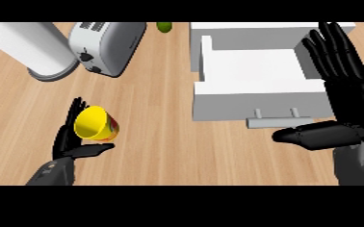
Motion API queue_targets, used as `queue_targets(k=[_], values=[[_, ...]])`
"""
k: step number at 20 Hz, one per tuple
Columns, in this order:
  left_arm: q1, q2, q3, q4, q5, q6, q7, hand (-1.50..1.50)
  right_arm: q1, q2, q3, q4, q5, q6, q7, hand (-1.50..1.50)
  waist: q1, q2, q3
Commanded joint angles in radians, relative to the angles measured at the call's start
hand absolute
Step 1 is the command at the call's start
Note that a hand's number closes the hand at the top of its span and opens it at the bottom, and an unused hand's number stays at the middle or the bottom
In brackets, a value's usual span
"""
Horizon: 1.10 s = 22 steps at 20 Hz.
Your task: Pick up the cup, place it into the drawer and close the drawer
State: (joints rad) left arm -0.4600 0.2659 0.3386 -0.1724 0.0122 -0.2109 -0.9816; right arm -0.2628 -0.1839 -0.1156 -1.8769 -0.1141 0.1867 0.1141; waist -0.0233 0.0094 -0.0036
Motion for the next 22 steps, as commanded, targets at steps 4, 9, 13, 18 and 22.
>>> queue_targets(k=[4, 9, 13, 18, 22], values=[[-0.035, -0.023, -0.002, 0.008, 0.010, -0.170, -0.031, -1.50, -0.118, -0.005, -0.008, 0.082, 0.001, -0.028, 0.053, -1.50, 0.004, 0.005, -0.002], [-0.018, -0.037, -0.015, -0.066, -0.012, -0.057, -0.172, 1.50, -0.039, -0.046, -0.048, 0.061, -0.032, 0.030, 0.007, -1.50, -0.004, 0.004, -0.001], [-0.051, -0.037, 0.006, -0.097, -0.020, 0.167, -0.188, 1.50, -0.099, -0.027, -0.027, 0.071, -0.007, -0.004, 0.023, -1.50, 0.002, 0.004, -0.001], [-0.031, -0.061, 0.029, -0.143, 0.035, -0.063, -0.259, 1.50, -0.007, -0.029, -0.062, 0.057, -0.031, 0.020, -0.035, -1.50, 0.003, -0.001, 0.001], [-0.056, -0.079, 0.045, -0.162, 0.058, -0.015, -0.240, 1.50, -0.012, -0.044, -0.068, 0.038, -0.051, 0.030, 0.007, -1.50, 0.006, -0.004, 0.002]])
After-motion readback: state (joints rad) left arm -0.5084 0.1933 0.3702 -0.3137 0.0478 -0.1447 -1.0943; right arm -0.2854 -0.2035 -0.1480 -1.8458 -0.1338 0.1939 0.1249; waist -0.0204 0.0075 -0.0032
